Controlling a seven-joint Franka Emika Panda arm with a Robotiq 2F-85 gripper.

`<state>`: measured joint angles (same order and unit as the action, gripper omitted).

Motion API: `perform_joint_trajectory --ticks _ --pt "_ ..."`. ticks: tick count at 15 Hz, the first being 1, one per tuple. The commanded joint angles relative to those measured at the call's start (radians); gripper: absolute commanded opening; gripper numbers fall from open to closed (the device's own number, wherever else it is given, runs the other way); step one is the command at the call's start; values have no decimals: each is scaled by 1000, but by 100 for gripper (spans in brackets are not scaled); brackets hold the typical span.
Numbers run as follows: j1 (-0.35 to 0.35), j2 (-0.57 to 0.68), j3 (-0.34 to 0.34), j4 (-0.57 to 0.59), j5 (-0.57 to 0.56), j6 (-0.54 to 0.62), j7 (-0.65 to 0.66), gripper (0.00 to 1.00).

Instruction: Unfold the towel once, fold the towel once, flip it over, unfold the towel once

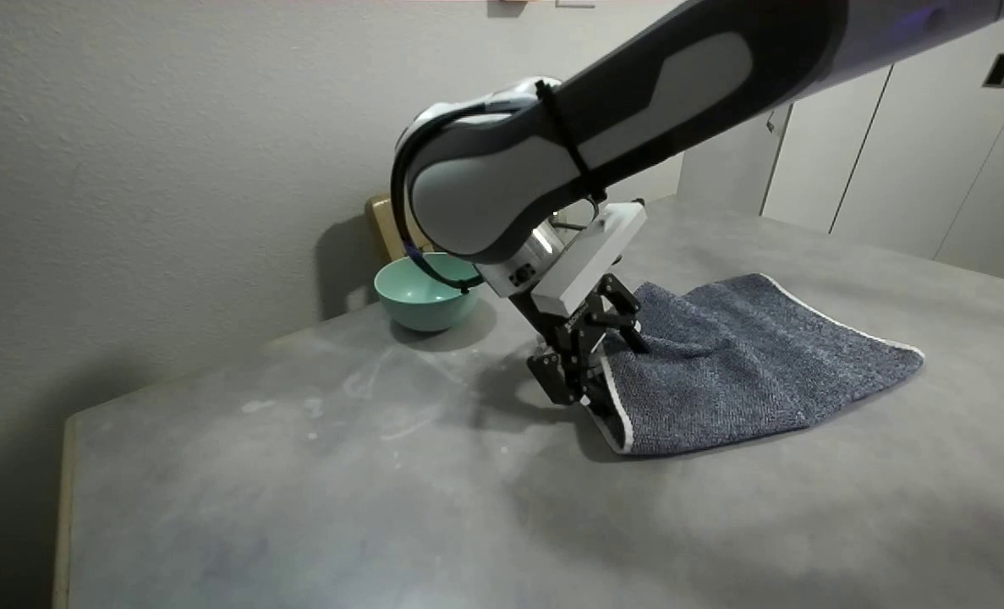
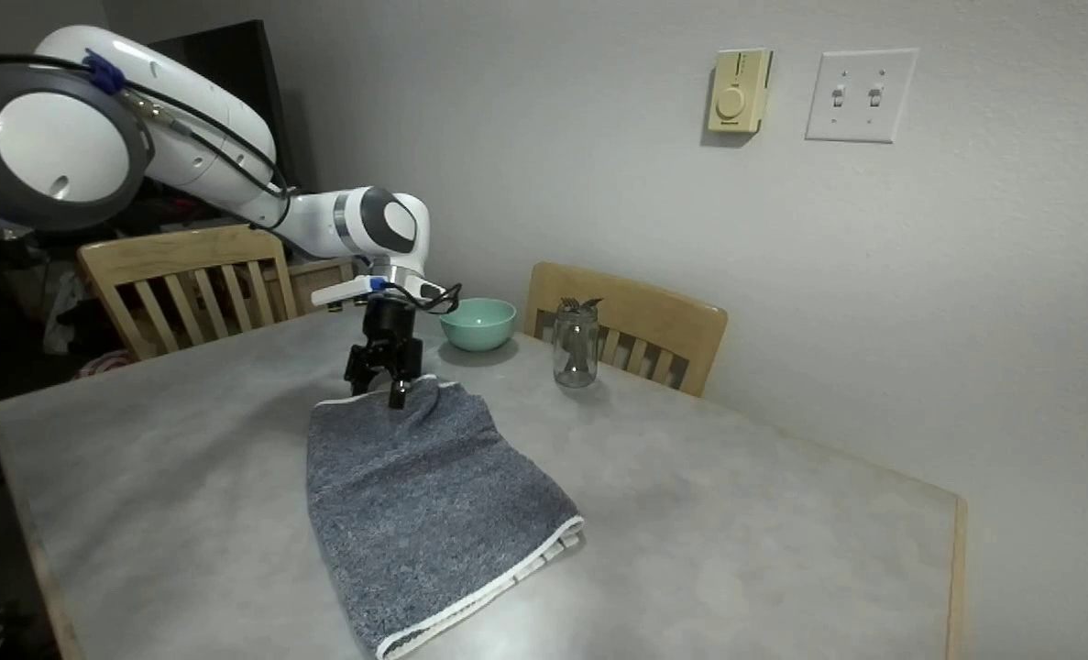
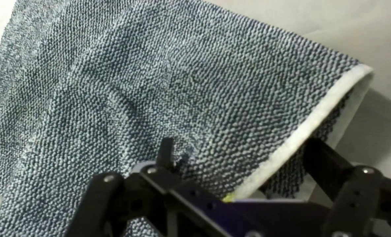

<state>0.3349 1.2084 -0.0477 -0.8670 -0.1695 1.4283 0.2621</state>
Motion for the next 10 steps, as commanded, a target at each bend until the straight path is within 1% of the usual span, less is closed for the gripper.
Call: perform_joint_trajectory --ticks 1,5,10 --pt "-7 21 -1 27 -3 40 -8 100" --pt "-10 13 -10 16 -6 147 10 100" --pt "-16 1 -24 15 -1 193 6 100"
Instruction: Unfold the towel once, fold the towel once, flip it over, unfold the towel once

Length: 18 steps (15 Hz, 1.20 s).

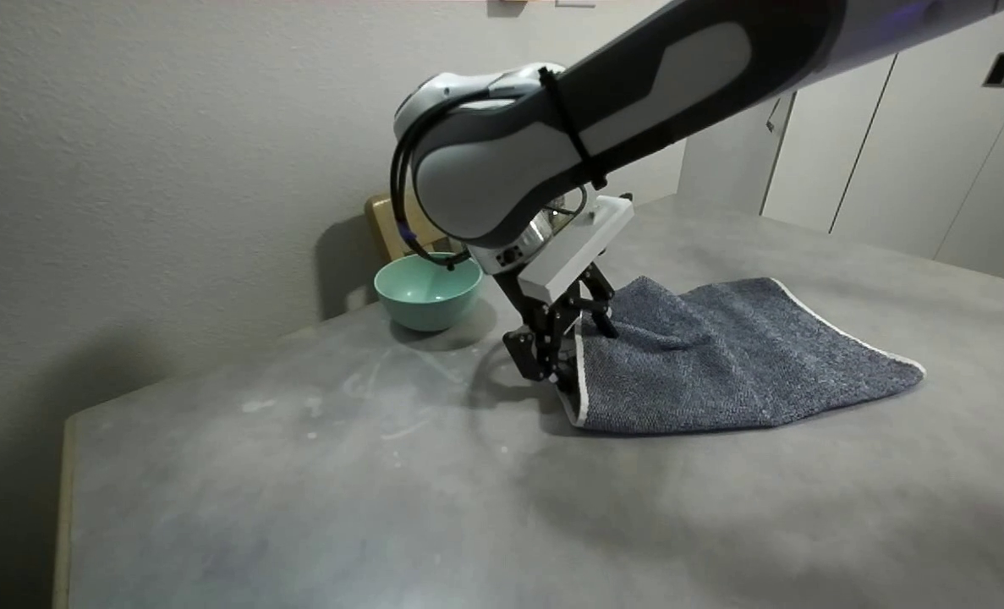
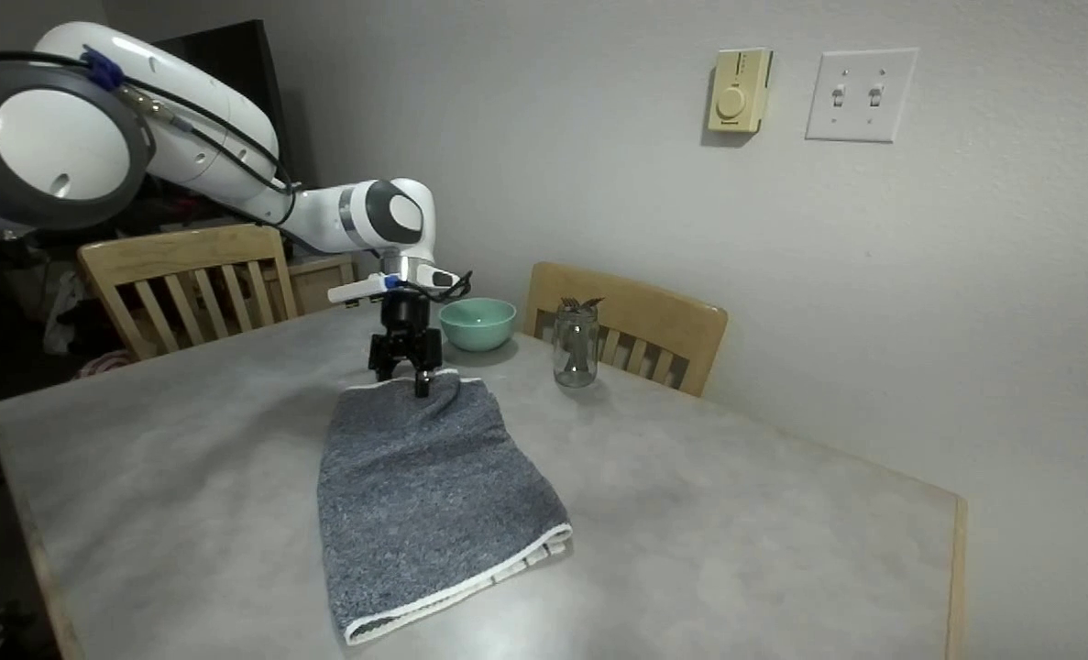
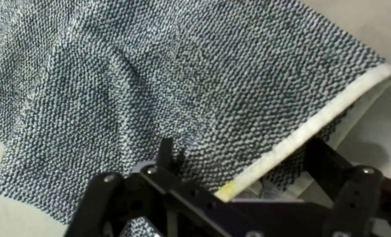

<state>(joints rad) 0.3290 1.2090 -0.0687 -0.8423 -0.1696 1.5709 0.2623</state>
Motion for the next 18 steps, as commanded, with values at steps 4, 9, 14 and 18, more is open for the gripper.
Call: perform_joint_trajectory --ticks 4,9,14,18 --pt "-32 -25 22 -12 55 35 22 100" --pt "-40 -47 20 -15 145 81 137 100" --pt "0 -58 -26 -27 136 141 387 100" --pt "49 -44 -77 -20 92 117 584 100"
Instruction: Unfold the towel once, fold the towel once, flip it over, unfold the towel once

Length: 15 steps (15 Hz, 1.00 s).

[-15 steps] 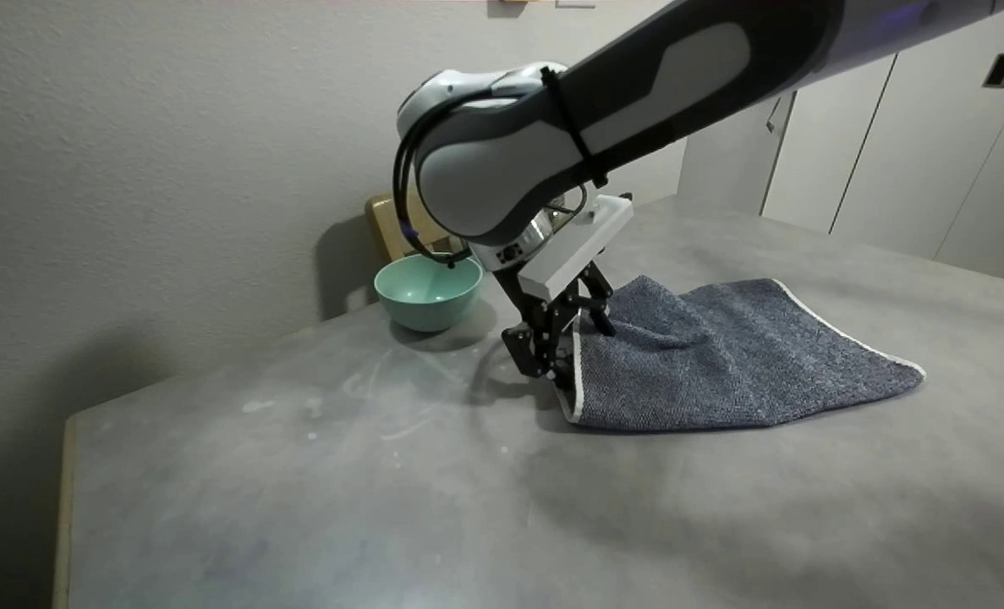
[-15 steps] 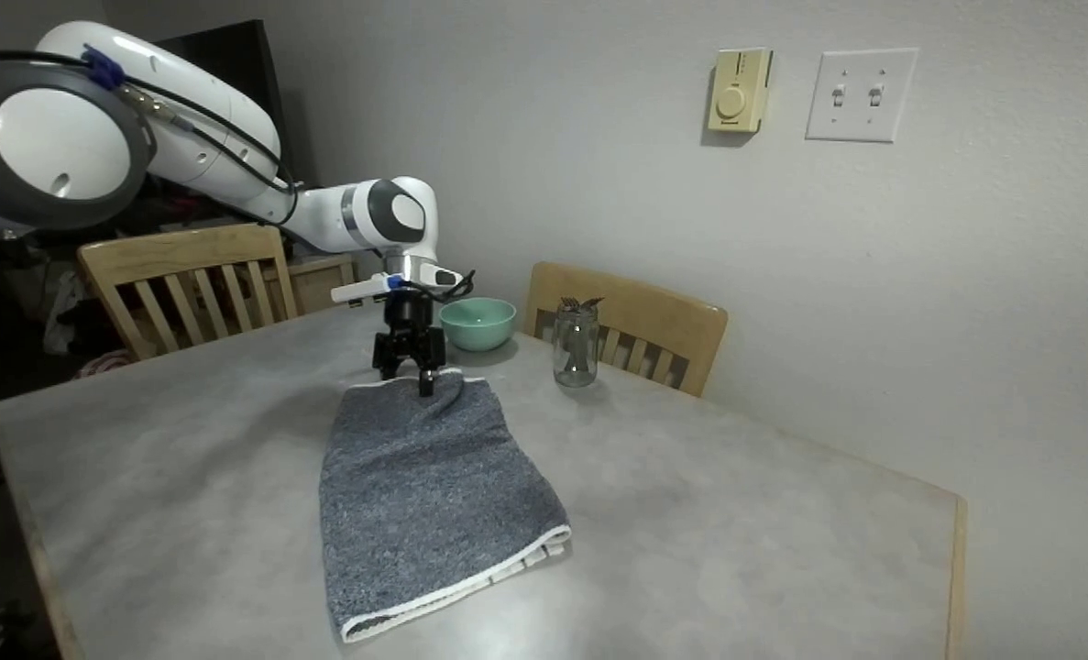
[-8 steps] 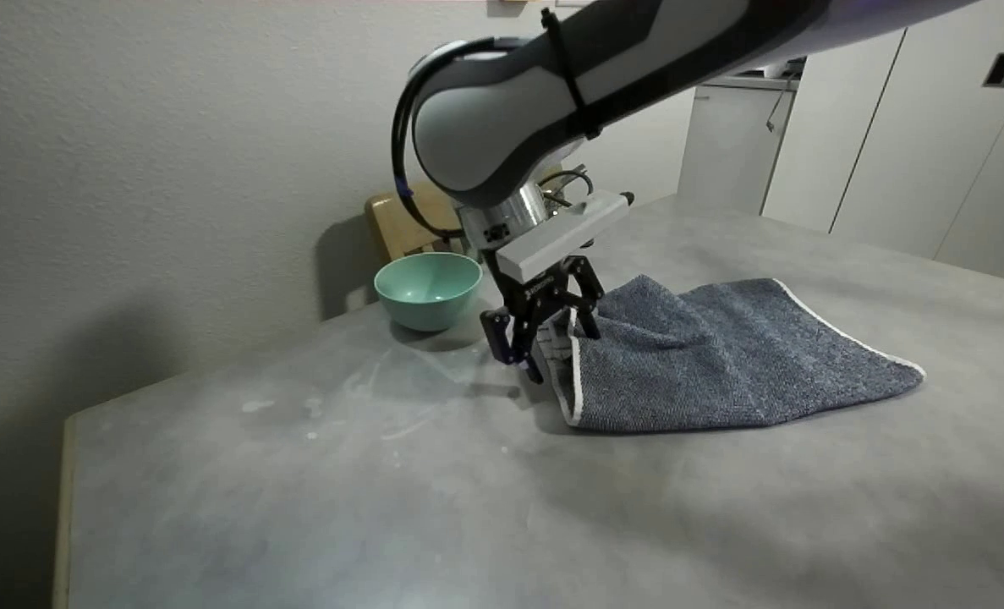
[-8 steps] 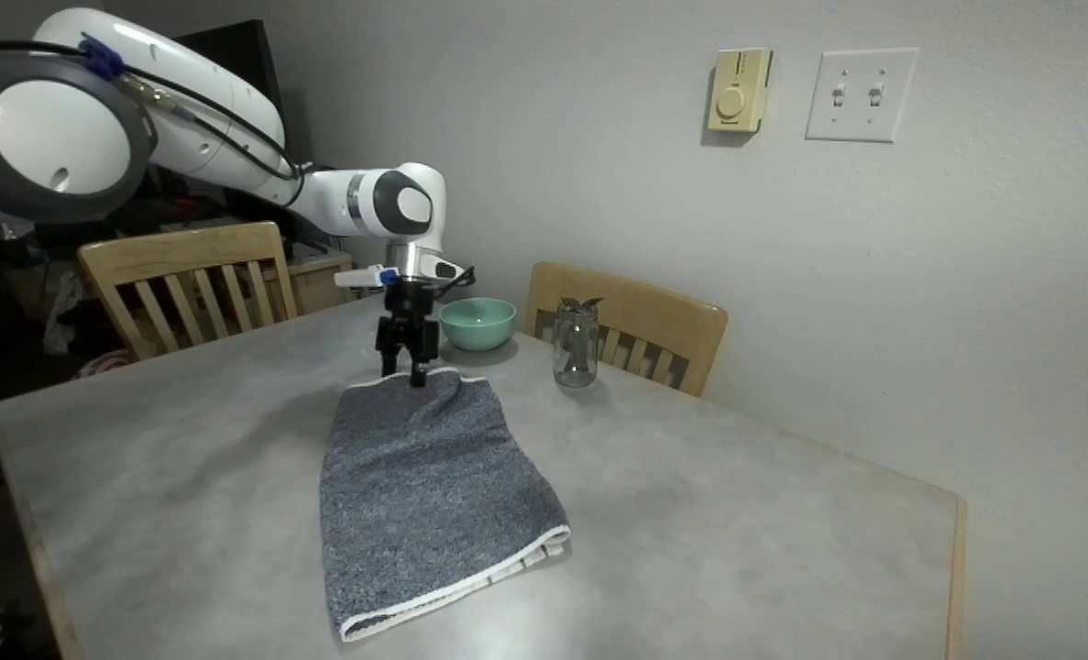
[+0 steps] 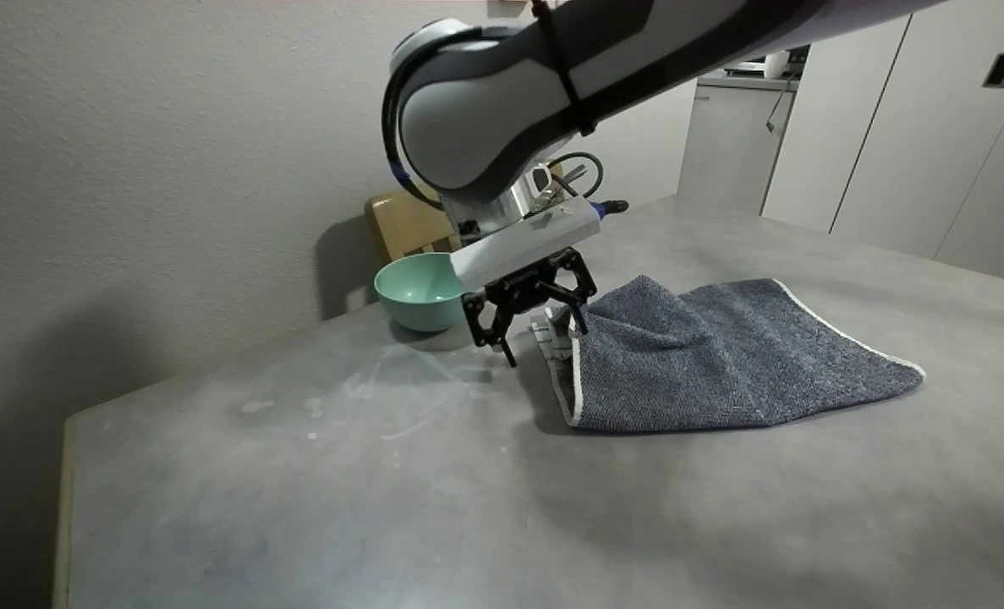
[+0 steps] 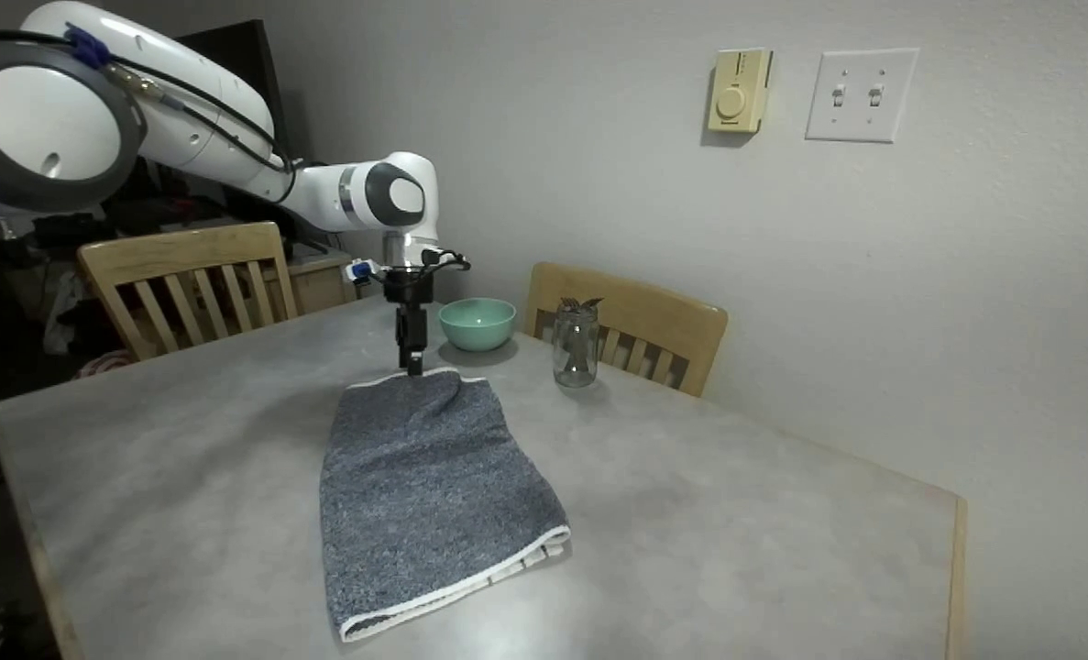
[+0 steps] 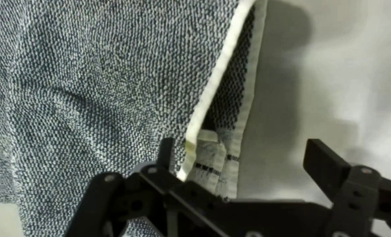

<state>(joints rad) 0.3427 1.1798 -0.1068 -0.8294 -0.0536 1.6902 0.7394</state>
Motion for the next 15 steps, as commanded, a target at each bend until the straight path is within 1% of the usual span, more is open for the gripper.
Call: perform_joint_trajectory --ticks 1,3,9,15 --pt "43 -12 -46 -34 -30 -10 141 100" --pt "50 -10 -52 -43 -36 -13 184 100" --pt "34 -17 -63 -111 -24 9 229 100" --pt "20 -22 -67 -123 -24 18 228 100"
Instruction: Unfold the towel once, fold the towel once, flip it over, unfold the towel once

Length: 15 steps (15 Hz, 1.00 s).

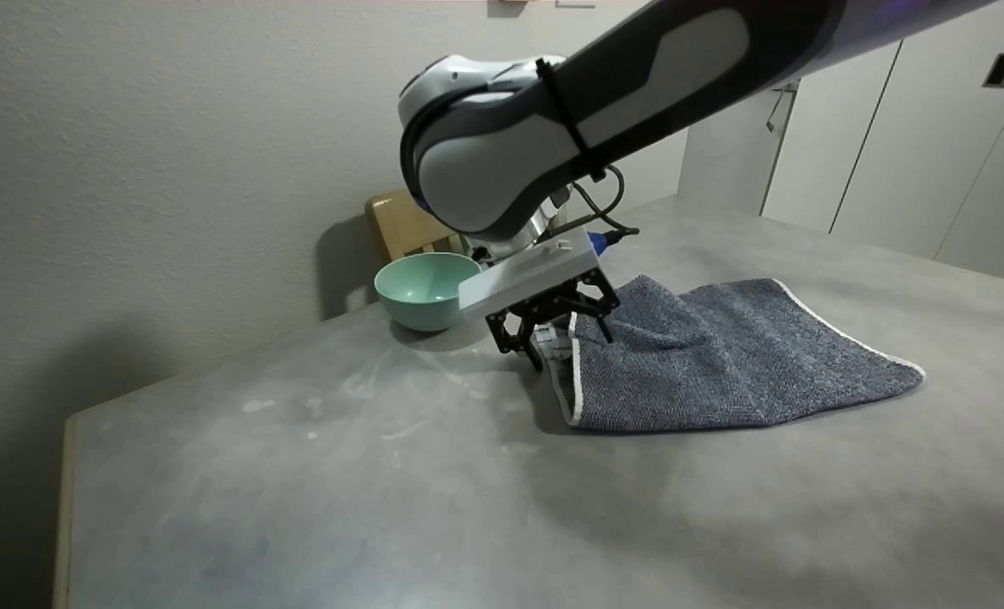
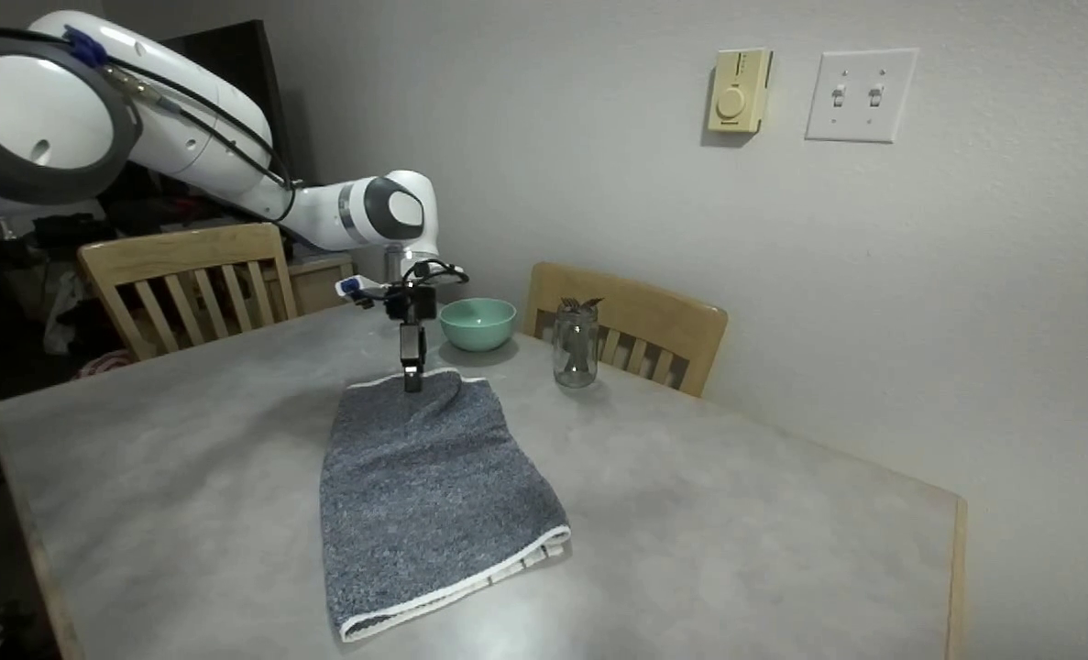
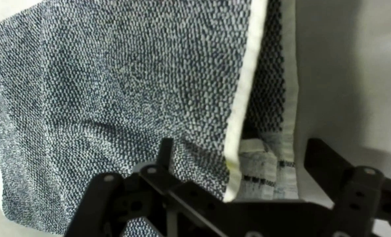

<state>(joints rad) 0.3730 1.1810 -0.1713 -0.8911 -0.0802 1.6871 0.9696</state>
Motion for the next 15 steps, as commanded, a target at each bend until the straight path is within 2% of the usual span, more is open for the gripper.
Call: perform_joint_trajectory --ticks 1,3,9,12,15 --pt "-10 -22 -3 -60 2 24 0 75" --pt "-10 -24 -5 -56 -1 18 -6 67" --pt "-20 -32 6 -62 5 44 -45 24" --pt "-44 -40 47 -75 22 146 -186 3" --pt "-49 -48 74 -78 21 215 -309 0"
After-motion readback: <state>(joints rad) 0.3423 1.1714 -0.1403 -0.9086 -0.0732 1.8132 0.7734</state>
